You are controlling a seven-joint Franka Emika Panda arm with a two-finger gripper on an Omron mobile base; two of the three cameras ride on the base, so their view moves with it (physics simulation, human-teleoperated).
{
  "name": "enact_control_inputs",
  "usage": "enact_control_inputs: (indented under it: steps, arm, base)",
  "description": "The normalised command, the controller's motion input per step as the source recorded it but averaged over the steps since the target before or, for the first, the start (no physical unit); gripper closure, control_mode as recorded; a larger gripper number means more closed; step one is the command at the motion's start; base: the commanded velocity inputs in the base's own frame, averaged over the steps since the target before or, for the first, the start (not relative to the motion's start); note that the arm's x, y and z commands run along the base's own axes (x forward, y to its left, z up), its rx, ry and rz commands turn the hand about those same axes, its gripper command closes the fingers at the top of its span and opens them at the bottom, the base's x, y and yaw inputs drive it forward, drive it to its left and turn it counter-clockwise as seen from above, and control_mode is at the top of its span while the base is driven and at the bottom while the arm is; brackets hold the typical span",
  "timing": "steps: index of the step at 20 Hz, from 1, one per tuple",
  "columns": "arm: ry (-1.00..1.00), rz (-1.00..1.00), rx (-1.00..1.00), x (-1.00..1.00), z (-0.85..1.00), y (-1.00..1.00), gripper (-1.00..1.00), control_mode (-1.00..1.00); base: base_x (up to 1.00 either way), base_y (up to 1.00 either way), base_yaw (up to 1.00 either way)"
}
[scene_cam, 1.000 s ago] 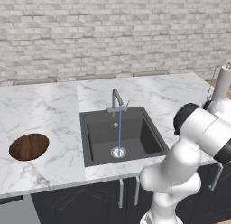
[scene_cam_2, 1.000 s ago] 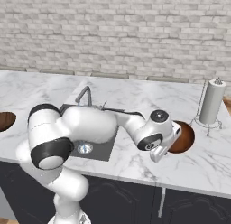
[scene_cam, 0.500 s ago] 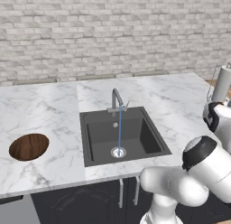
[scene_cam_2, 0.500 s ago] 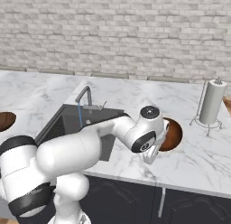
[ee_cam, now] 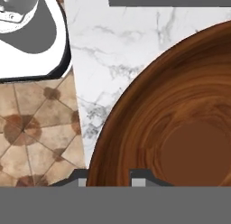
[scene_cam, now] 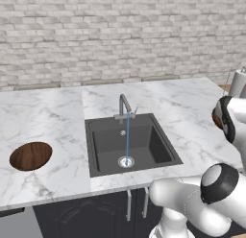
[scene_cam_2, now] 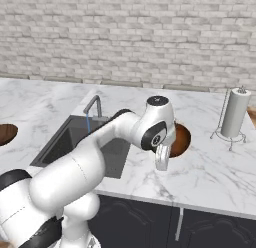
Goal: Rinse each bowl for a few seconds and place them down in the sink or on the counter.
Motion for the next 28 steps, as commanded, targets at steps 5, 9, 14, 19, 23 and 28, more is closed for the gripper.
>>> enact_control_inputs:
  steps: [5,9,14,19,23,28]
  arm:
    - [0.11,0.20,-0.03,-0.01,0.22,0.34,1.00,-1.00]
    - [0.10,0.22,-0.01,0.00,0.00,0.42,1.00,-1.00]
    - [0.11,0.24,0.00,0.00,0.00,0.32,1.00,-1.00]
    - [0.13,0.24,0.00,0.00,0.00,0.32,1.00,-1.00]
    - [0.09,0.21,0.00,0.00,0.00,0.27,1.00,-1.00]
    - [0.04,0.19,0.02,0.00,0.00,0.33,1.00,-1.00]
  base:
    - [0.00,0.00,0.00]
    - [0.00,0.00,0.00]
    - [0.00,0.00,0.00]
    - [0.00,0.00,0.00]
    - [0.00,0.00,0.00]
    - [0.00,0.00,0.00]
